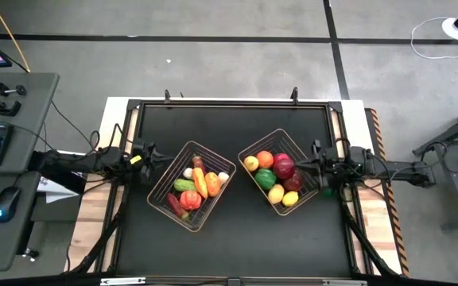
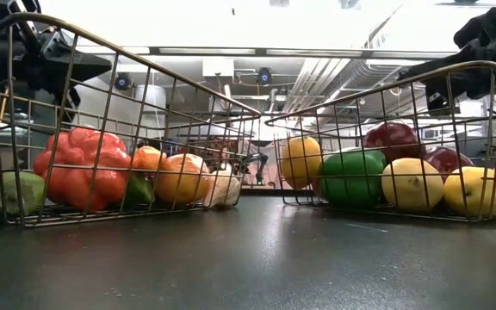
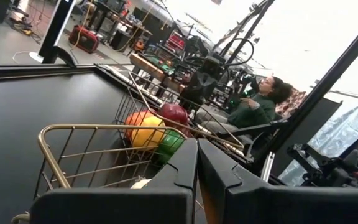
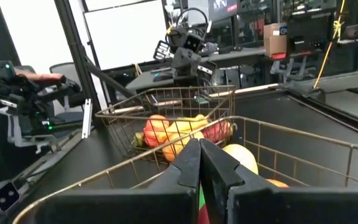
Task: Sort produce into baskets
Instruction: Return to Home Position
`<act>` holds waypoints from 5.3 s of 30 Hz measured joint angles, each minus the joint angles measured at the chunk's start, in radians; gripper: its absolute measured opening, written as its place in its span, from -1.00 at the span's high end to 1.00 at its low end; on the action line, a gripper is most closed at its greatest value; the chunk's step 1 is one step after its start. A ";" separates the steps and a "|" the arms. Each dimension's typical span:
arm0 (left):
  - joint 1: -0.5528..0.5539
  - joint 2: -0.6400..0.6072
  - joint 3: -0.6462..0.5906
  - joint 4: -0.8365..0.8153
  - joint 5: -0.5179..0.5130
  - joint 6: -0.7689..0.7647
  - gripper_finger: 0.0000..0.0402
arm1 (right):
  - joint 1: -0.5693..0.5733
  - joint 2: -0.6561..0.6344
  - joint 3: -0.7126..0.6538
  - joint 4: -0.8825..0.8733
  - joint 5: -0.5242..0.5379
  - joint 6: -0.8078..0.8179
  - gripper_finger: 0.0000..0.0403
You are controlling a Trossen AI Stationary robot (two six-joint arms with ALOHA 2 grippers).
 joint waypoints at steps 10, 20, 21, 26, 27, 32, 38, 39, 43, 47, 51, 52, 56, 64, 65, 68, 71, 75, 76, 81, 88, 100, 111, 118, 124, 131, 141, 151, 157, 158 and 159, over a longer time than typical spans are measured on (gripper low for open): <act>-0.007 0.000 0.000 0.000 0.000 0.000 1.00 | 0.000 0.000 0.000 -0.012 0.000 0.000 1.00; 0.006 0.000 0.000 -0.005 0.043 0.202 1.00 | 0.000 0.000 -0.001 -0.012 0.000 0.000 1.00; 0.012 0.000 0.000 -0.009 0.068 0.265 1.00 | 0.000 0.000 -0.001 -0.012 0.000 0.000 1.00; 0.016 0.000 0.000 -0.031 0.176 0.572 1.00 | 0.000 0.000 -0.001 -0.012 0.000 0.000 1.00; 0.016 0.000 0.000 -0.034 0.192 0.616 1.00 | 0.000 0.000 -0.001 -0.012 0.000 0.000 1.00; 0.022 0.000 0.000 -0.036 0.208 0.667 1.00 | 0.000 0.000 -0.001 -0.012 0.000 0.000 1.00; 0.023 0.000 0.000 -0.036 0.208 0.621 1.00 | 0.000 0.000 -0.001 -0.012 0.000 0.000 1.00; 0.022 0.000 0.000 -0.036 0.208 0.621 1.00 | 0.000 0.000 -0.001 -0.012 0.000 0.000 1.00; 0.023 0.000 0.000 -0.035 0.208 0.621 1.00 | 0.000 0.001 -0.001 -0.012 0.000 0.000 1.00; 0.023 0.000 0.000 -0.035 0.208 0.621 1.00 | 0.000 0.000 -0.001 -0.012 0.000 0.000 1.00; 0.022 0.000 0.000 -0.035 0.208 0.621 1.00 | 0.000 0.000 -0.001 -0.012 0.000 0.000 1.00; 0.023 0.000 0.000 -0.035 0.208 0.621 1.00 | 0.000 0.001 -0.001 -0.012 0.000 0.000 1.00; 0.023 0.000 0.000 -0.035 0.208 0.621 1.00 | 0.000 0.000 -0.001 -0.012 0.000 0.000 1.00; 0.023 0.000 0.000 -0.035 0.208 0.620 1.00 | 0.000 0.000 -0.001 -0.012 0.000 0.000 1.00; 0.023 0.000 0.000 -0.035 0.208 0.620 1.00 | 0.000 0.001 -0.001 -0.012 0.000 0.000 1.00; 0.022 0.000 0.000 -0.035 0.208 0.620 1.00 | 0.000 0.000 -0.001 -0.012 0.000 0.000 1.00; 0.023 0.000 0.000 -0.035 0.208 0.620 1.00 | 0.000 0.001 -0.001 -0.012 0.000 0.000 1.00; 0.022 0.000 0.000 -0.035 0.208 0.620 1.00 | 0.000 0.001 -0.001 -0.012 0.000 0.000 1.00; 0.022 0.000 0.000 -0.035 0.208 0.620 1.00 | 0.000 0.001 -0.001 -0.012 0.000 0.000 1.00; 0.023 0.000 0.000 -0.035 0.208 0.620 1.00 | 0.000 0.000 -0.001 -0.012 0.000 0.000 1.00; 0.022 0.000 0.000 -0.035 0.208 0.620 1.00 | 0.000 0.001 -0.001 -0.012 0.000 0.000 1.00; 0.022 0.000 0.000 -0.034 0.208 0.620 1.00 | 0.000 0.001 -0.001 -0.012 0.001 0.000 1.00; 0.022 0.000 0.000 -0.035 0.208 0.620 1.00 | 0.000 0.000 -0.001 -0.012 0.000 0.000 1.00; 0.022 0.000 0.000 -0.034 0.208 0.620 1.00 | 0.000 0.001 -0.001 -0.012 0.000 0.000 1.00; 0.022 0.000 0.000 -0.034 0.208 0.620 1.00 | 0.000 0.001 -0.001 -0.012 0.000 0.000 1.00; 0.022 0.000 0.000 -0.035 0.208 0.620 1.00 | 0.000 0.001 -0.001 -0.012 0.001 0.000 1.00; 0.022 0.000 0.000 -0.034 0.208 0.620 1.00 | 0.000 0.000 -0.001 -0.012 0.000 0.000 1.00; 0.022 0.000 0.000 -0.034 0.208 0.620 1.00 | 0.000 0.000 -0.001 -0.012 0.000 0.000 1.00; 0.022 0.000 0.000 -0.035 0.208 0.620 1.00 | 0.000 0.000 -0.001 -0.012 0.000 0.000 1.00; 0.022 0.000 0.000 -0.034 0.208 0.620 1.00 | 0.000 0.001 -0.001 -0.012 0.001 0.000 1.00; 0.022 0.000 0.000 -0.034 0.208 0.620 1.00 | 0.000 0.001 -0.002 -0.012 0.001 0.000 1.00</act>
